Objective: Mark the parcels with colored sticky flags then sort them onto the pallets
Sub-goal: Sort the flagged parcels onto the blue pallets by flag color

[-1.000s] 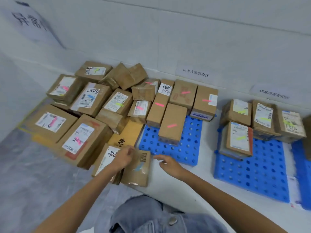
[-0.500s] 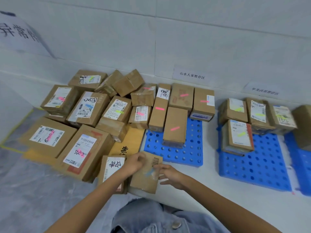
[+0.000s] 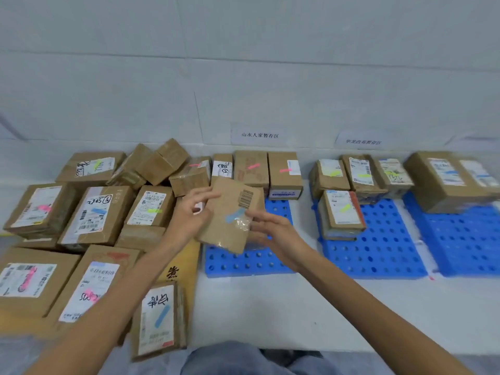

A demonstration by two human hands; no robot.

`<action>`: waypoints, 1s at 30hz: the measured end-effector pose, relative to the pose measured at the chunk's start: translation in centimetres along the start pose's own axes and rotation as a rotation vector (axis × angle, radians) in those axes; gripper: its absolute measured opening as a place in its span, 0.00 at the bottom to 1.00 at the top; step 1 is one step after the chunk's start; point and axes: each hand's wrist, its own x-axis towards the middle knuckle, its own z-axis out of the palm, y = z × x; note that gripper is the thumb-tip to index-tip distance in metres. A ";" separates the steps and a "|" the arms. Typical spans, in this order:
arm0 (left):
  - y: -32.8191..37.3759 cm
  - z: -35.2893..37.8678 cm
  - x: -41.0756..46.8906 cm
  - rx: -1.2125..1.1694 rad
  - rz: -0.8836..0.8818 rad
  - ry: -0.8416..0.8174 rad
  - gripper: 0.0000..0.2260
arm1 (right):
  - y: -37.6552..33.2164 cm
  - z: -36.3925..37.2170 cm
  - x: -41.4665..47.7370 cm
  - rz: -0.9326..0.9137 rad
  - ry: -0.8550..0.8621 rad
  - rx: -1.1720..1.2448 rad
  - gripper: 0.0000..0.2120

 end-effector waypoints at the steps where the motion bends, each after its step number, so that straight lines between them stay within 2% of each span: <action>1: 1.5 0.6 1.2 -0.007 0.052 -0.005 0.16 | -1.5 -0.6 0.1 -0.051 0.039 0.006 0.15; 4: 6.3 4.6 4.4 -0.089 0.182 -0.040 0.19 | -5.2 -3.1 -0.3 -0.204 0.180 -0.027 0.17; 8: 11.8 12.7 6.3 -0.192 0.242 -0.154 0.21 | -8.5 -9.4 -2.4 -0.367 0.383 -0.060 0.19; 11: 14.3 20.1 6.5 -0.265 0.252 -0.269 0.21 | -10.4 -16.5 -4.6 -0.437 0.512 -0.042 0.17; 15: 16.6 29.7 6.6 -0.257 0.235 -0.366 0.21 | -10.8 -26.3 -7.4 -0.443 0.628 -0.026 0.16; 18: 18.4 38.3 6.7 -0.241 0.202 -0.427 0.20 | -10.4 -34.7 -9.8 -0.386 0.695 -0.091 0.15; 22: 18.7 49.4 6.8 -0.182 0.058 -0.531 0.18 | -9.6 -45.3 -12.1 -0.224 0.746 -0.145 0.16; 27: 18.6 59.8 5.9 -0.214 -0.332 -0.547 0.16 | -7.3 -56.3 -12.0 0.014 0.706 -0.248 0.15; 30: 17.8 64.1 5.9 -0.179 -0.455 -0.538 0.18 | -5.9 -60.5 -11.1 0.127 0.639 -0.267 0.13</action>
